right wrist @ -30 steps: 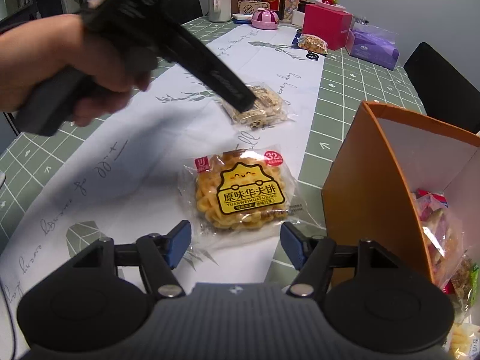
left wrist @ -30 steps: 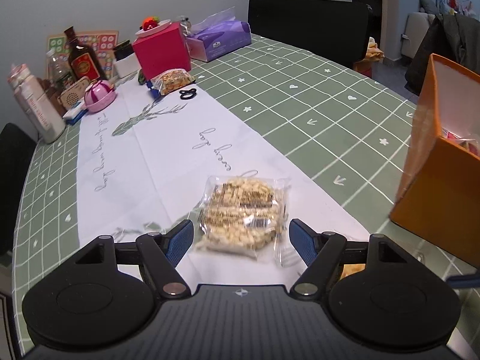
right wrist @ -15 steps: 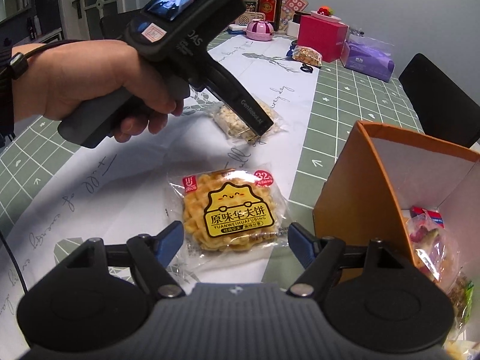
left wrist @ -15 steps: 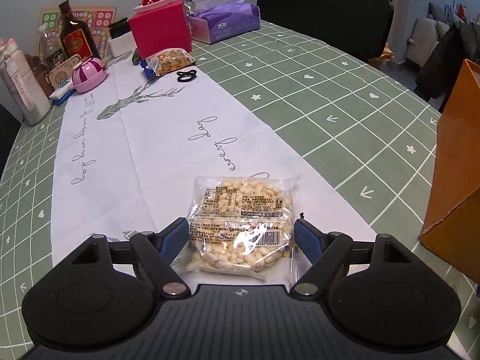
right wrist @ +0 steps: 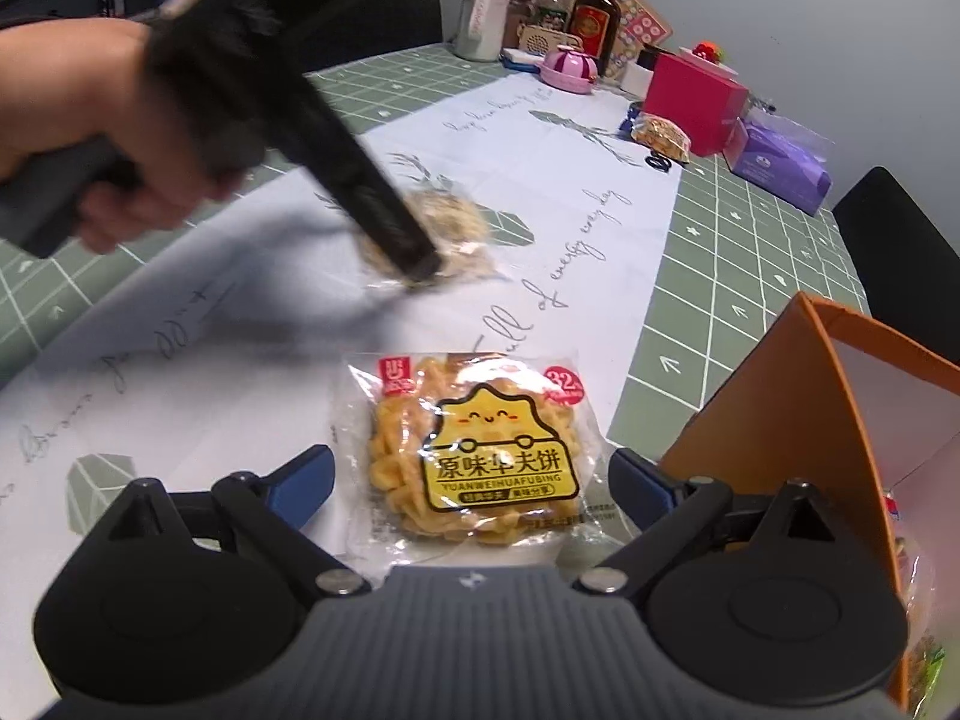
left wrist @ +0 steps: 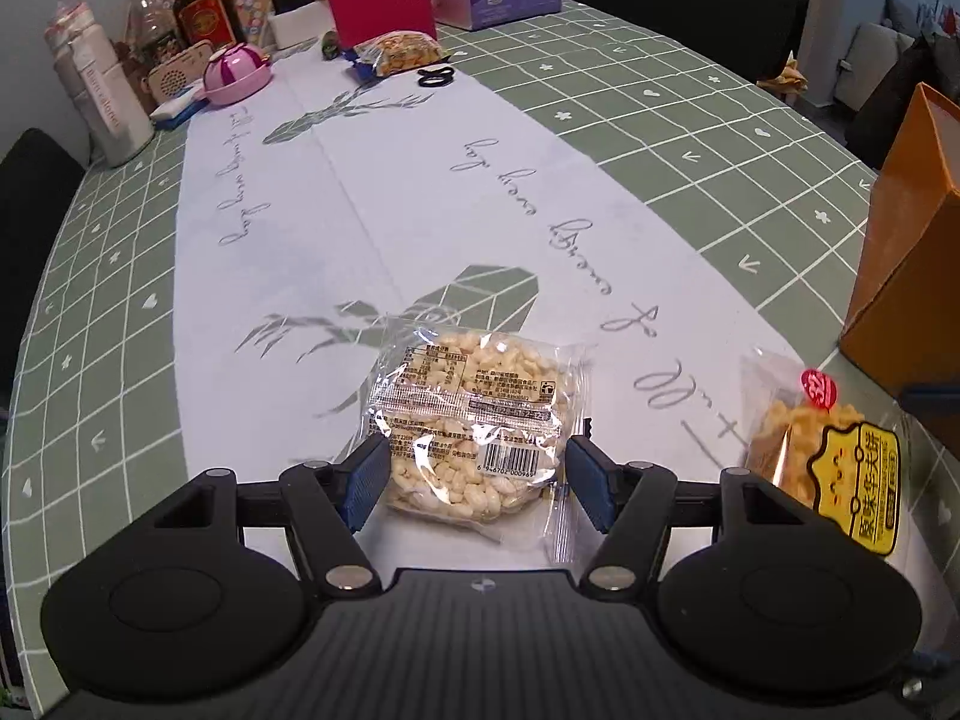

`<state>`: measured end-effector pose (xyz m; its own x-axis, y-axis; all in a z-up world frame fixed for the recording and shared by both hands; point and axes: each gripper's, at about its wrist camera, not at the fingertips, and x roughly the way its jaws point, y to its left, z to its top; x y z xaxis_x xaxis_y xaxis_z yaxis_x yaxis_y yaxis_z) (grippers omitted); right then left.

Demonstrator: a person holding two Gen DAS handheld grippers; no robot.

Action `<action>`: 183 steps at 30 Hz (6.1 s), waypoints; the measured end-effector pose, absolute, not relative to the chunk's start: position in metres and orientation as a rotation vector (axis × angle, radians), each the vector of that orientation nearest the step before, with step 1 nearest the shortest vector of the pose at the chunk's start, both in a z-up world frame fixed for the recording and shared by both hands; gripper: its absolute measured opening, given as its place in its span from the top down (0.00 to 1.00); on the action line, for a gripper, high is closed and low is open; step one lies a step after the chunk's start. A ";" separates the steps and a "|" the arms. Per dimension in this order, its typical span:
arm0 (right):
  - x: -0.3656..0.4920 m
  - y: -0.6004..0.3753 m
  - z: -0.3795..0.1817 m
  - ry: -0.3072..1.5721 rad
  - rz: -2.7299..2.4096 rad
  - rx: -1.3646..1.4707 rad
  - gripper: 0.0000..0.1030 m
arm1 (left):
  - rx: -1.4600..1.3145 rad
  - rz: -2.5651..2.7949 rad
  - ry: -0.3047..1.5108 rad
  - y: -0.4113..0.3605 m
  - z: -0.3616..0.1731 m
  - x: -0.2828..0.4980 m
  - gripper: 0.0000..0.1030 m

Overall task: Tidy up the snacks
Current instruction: 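Grasp the clear peanut-candy bag with the left gripper, then grasp the yellow waffle cake packet with the right gripper, then carry the peanut bag in the left gripper and waffle packet in the right gripper to the box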

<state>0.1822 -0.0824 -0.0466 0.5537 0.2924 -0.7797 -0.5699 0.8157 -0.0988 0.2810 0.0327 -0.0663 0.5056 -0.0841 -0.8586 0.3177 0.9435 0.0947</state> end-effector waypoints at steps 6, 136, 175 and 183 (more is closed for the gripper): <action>0.197 -0.074 -0.058 0.904 0.484 -0.334 0.05 | 0.266 -0.233 1.024 0.048 -0.065 0.246 0.28; 0.144 -0.111 -0.023 1.003 0.656 -0.194 0.30 | 0.290 -0.516 1.020 0.058 -0.048 0.129 0.09; 0.126 -0.288 0.102 0.759 0.297 0.042 0.30 | 0.238 -0.635 0.742 -0.124 0.071 0.155 0.09; 0.124 -0.325 0.099 0.755 0.216 0.075 0.30 | 0.231 -0.651 0.738 -0.156 0.066 0.168 0.09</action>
